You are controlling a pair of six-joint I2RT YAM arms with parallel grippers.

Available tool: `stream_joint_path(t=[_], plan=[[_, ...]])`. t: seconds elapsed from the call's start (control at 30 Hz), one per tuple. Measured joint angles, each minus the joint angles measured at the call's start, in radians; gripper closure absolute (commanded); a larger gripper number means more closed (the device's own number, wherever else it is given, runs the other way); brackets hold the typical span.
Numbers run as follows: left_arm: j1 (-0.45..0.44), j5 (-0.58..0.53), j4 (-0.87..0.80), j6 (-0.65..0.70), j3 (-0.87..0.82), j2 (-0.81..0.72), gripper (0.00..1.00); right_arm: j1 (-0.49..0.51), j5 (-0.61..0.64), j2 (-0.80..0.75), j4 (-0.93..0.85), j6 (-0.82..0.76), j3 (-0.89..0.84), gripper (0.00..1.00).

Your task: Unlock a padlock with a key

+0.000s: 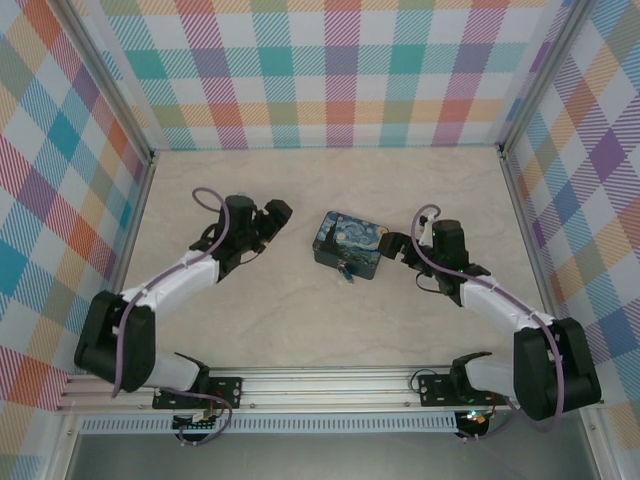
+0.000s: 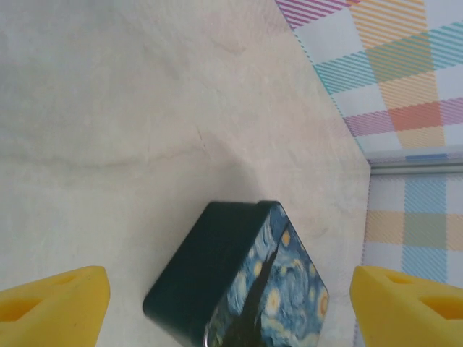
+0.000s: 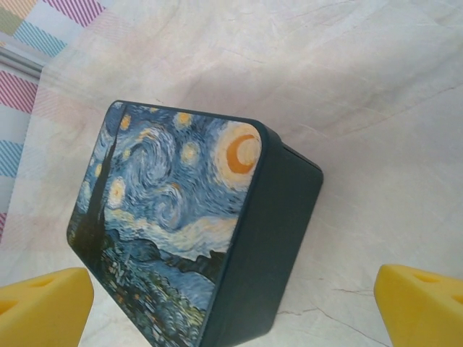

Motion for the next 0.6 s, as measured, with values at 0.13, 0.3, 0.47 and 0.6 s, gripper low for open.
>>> stream_joint_path(t=[0.13,0.3,0.47,0.6], plan=[[0.003,0.121,0.018,0.055,0.135,0.184,0.12,-0.002,-0.035,0.073,-0.015,0.026,0.053,0.00],[-0.011,0.229,0.031,0.094,0.248,0.352,0.18,-0.002,-0.082,0.184,-0.057,0.056,0.138,0.00],[-0.050,0.294,0.029,0.119,0.291,0.403,0.24,-0.002,-0.136,0.281,-0.071,0.095,0.201,0.00],[-0.072,0.335,0.029,0.123,0.312,0.417,0.26,-0.002,-0.189,0.345,-0.077,0.116,0.235,0.03]])
